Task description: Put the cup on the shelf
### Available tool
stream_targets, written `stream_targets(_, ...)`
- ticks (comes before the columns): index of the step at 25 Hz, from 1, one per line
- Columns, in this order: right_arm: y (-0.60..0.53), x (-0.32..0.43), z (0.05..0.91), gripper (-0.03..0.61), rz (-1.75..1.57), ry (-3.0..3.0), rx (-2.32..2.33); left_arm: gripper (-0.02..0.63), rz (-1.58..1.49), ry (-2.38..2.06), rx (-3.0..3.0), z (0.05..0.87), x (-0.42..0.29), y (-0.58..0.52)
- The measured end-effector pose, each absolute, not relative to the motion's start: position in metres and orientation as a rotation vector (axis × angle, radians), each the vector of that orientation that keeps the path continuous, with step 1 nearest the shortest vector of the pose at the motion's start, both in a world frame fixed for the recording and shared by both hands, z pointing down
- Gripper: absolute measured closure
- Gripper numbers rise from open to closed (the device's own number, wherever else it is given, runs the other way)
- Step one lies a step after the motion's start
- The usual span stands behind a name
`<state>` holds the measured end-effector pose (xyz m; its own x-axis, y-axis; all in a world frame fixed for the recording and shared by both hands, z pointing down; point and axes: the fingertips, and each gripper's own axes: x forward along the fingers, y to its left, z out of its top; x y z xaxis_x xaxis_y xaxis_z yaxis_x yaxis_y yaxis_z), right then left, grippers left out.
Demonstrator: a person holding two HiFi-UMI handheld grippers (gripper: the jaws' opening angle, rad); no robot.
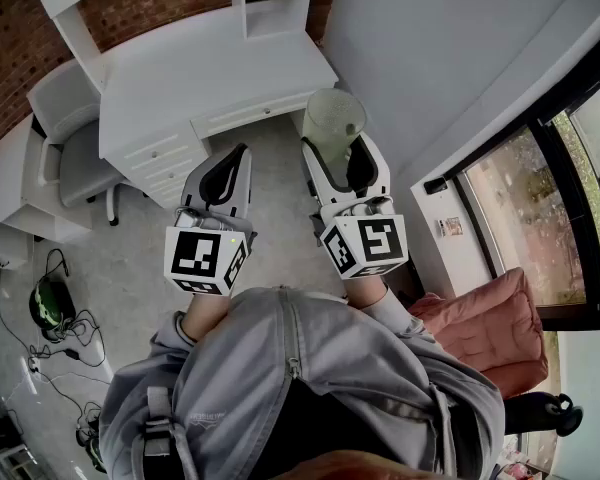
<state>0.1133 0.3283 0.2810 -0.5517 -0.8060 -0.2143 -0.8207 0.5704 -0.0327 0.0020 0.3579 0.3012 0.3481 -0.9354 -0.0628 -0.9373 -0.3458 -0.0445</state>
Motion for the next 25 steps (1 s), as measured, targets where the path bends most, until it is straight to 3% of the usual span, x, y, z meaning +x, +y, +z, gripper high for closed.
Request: stream_targets(25,0.334,0.075,0.274,0.261,0.125,2.541,-1.428,0.607,0.041,1.636,-2.585,0.301,-0.032,0.354)
